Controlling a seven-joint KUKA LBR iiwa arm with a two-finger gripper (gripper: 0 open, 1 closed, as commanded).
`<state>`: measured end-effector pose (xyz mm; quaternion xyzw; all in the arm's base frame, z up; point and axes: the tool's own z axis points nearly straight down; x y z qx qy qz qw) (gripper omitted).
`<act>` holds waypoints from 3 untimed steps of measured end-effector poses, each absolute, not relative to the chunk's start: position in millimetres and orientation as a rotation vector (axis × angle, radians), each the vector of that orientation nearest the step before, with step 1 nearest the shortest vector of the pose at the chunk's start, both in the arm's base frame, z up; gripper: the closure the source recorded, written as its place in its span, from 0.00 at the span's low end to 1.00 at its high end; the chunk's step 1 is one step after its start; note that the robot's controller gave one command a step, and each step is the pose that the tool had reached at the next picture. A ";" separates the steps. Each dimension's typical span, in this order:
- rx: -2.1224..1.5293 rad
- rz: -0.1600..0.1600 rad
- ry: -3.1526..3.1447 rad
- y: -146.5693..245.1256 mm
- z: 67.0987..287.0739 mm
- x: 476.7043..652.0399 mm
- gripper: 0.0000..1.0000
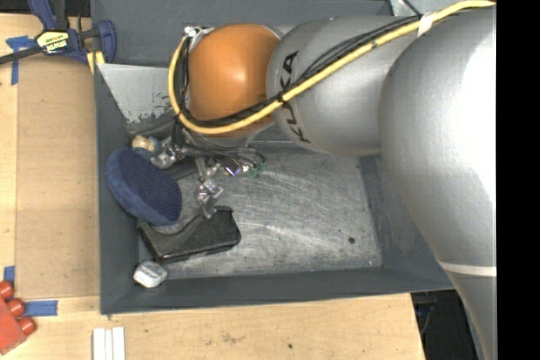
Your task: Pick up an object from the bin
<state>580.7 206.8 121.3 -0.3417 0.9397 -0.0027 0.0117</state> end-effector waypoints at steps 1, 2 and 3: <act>-1.254 -0.003 2.848 215.2 117.6 578.6 0.00; -1.331 0.002 2.832 199.0 169.9 500.6 0.00; -1.207 0.003 2.891 193.6 117.8 518.7 0.00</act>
Offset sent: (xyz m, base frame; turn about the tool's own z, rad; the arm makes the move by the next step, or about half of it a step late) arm -0.0181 0.0224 -0.0259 -0.2263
